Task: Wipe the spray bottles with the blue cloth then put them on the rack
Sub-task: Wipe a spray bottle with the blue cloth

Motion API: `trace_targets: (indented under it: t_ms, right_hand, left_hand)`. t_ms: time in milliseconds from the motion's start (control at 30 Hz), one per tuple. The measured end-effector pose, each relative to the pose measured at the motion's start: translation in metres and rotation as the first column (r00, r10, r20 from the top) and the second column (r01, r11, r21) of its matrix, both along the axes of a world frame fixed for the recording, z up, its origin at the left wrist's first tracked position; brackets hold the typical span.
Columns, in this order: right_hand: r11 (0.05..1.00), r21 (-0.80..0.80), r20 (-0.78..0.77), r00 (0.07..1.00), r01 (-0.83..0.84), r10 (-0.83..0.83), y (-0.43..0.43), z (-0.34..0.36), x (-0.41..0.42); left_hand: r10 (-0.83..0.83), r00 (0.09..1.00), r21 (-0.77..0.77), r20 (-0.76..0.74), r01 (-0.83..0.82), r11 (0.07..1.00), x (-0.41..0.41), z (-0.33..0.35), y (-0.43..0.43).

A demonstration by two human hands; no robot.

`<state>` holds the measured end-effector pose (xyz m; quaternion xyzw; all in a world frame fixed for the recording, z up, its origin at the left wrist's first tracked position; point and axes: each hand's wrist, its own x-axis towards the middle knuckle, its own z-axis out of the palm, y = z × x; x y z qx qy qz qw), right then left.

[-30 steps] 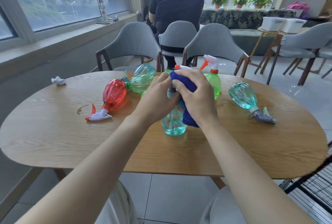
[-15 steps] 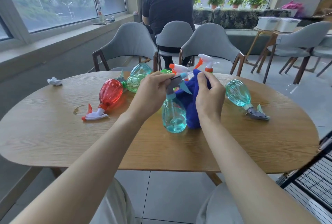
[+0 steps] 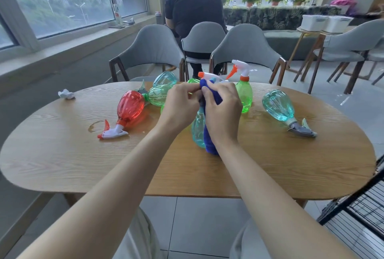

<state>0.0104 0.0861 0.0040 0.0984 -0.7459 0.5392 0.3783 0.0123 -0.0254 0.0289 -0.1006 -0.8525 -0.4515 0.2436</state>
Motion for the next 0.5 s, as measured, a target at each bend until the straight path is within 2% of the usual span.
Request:
trace_targets:
  t_ms: [233,300,433,500]
  right_hand:
    - [0.998,0.017,0.139,0.989,-0.054,0.051,0.012,-0.024,0.006]
    - [0.999,0.008,0.116,0.993,-0.034,0.033,0.015,-0.014,0.004]
    - [0.993,-0.108,0.04,0.999,0.038,-0.033,0.017,0.006,-0.003]
    - [0.999,-0.052,0.034,0.999,0.008,-0.007,0.014,0.004,-0.003]
  left_hand:
    - [0.053,0.997,0.091,0.054,-0.058,0.994,-0.009,-0.007,0.005]
    - [0.03,0.999,0.076,0.043,-0.033,0.997,-0.006,-0.006,0.011]
    - [-0.038,0.999,0.059,0.017,0.037,0.998,-0.001,-0.007,0.02]
    - [-0.039,0.999,0.069,0.028,0.037,0.997,-0.003,-0.007,0.018]
